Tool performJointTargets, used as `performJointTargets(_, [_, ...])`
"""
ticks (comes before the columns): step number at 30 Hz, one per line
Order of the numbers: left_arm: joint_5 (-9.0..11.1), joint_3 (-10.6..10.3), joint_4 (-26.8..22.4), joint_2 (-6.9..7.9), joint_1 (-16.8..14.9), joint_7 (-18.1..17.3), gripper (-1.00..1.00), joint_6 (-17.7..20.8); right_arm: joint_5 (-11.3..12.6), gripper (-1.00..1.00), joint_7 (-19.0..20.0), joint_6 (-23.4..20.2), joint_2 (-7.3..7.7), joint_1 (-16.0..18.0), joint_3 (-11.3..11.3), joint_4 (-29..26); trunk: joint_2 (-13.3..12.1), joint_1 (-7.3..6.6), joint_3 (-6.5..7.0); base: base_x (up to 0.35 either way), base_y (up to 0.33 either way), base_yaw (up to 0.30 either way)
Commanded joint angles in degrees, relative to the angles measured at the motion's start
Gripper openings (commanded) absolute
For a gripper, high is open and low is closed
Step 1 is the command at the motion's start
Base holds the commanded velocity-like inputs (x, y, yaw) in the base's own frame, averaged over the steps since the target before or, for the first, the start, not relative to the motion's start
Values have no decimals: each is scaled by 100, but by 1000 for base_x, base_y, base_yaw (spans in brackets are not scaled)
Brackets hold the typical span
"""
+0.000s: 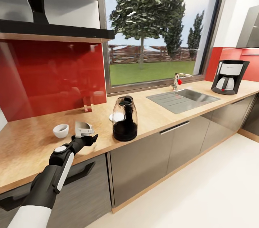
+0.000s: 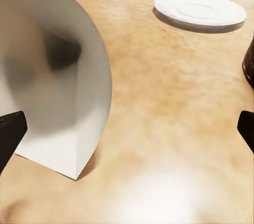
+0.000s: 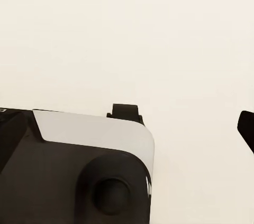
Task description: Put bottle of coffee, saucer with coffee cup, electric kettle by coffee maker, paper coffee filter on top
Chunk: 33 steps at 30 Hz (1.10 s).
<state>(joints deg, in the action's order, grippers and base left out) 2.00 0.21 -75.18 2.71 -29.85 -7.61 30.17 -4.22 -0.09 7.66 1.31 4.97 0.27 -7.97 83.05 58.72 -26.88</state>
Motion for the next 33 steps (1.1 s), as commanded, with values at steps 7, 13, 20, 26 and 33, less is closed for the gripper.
performJointTargets(7, [20,5,-5,1,-4,-12,100,33,-44,100,-2,16,1,4,-1,6,3,0,-6,28,0,0])
performJointTargets(13, [27,3,-10,1,-4,-12,100,33,-44,100,0,16,1,4,-1,3,3,0,-6,19,0,0])
performJointTargets(20, [28,4,-7,1,-4,-12,100,33,-44,100,-3,16,1,4,-1,5,3,0,-6,60,0,0])
performJointTargets(26, [28,12,-6,1,-4,-12,100,33,-44,100,-1,16,1,4,-1,6,3,0,-6,10,0,0])
performJointTargets(33, [28,13,-5,1,-4,-12,100,31,-44,100,-2,16,1,4,-1,3,3,0,-6,113,0,0])
